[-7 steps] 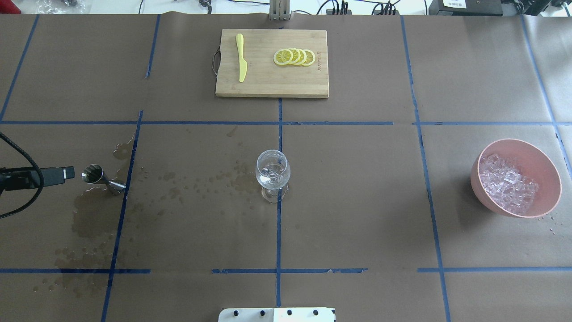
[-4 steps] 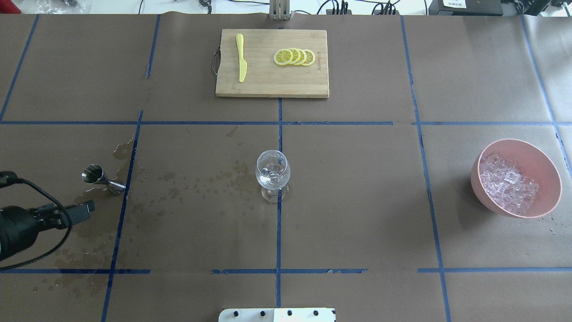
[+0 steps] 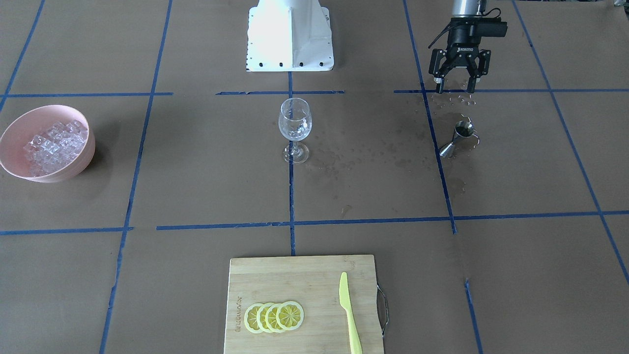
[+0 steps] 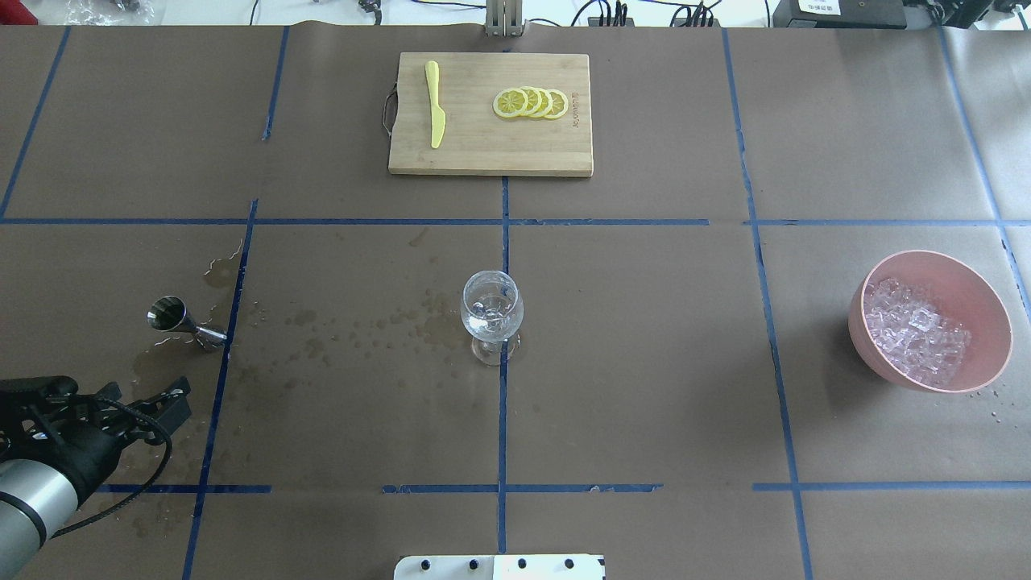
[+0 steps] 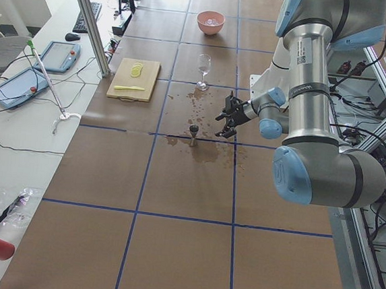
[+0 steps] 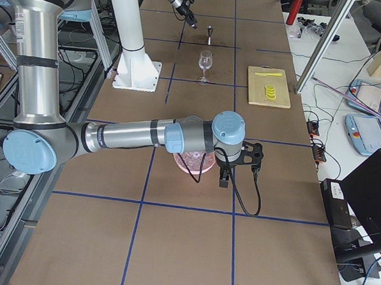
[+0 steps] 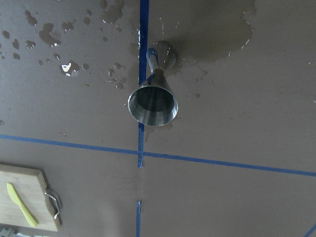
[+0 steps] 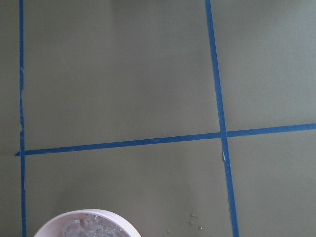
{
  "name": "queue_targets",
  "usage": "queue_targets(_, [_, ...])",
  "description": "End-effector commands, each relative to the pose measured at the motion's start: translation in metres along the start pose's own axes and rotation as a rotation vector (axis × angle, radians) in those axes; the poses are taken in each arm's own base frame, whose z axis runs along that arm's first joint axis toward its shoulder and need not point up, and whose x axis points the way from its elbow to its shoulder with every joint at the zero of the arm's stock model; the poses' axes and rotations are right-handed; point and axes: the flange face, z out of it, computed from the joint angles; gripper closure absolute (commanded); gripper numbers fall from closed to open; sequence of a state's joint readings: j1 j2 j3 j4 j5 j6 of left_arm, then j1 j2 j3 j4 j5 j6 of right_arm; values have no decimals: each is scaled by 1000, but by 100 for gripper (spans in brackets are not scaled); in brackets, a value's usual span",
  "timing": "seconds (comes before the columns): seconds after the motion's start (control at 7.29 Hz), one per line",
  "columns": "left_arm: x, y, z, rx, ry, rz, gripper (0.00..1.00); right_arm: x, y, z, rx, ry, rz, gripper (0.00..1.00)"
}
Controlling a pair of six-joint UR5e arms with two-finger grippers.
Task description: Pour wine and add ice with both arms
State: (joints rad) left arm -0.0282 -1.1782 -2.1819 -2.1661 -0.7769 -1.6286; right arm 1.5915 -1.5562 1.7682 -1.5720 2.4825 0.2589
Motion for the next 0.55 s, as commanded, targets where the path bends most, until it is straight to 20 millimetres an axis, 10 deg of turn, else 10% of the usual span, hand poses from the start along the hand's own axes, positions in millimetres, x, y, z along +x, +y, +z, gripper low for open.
queue_targets(0.0, [-3,32,42,163,-32,54,8,-52,7,0,6,3,33,0])
queue_targets(0.41, [3,54,70,258,-43,76,8,-107,20,3,6,4,68,0])
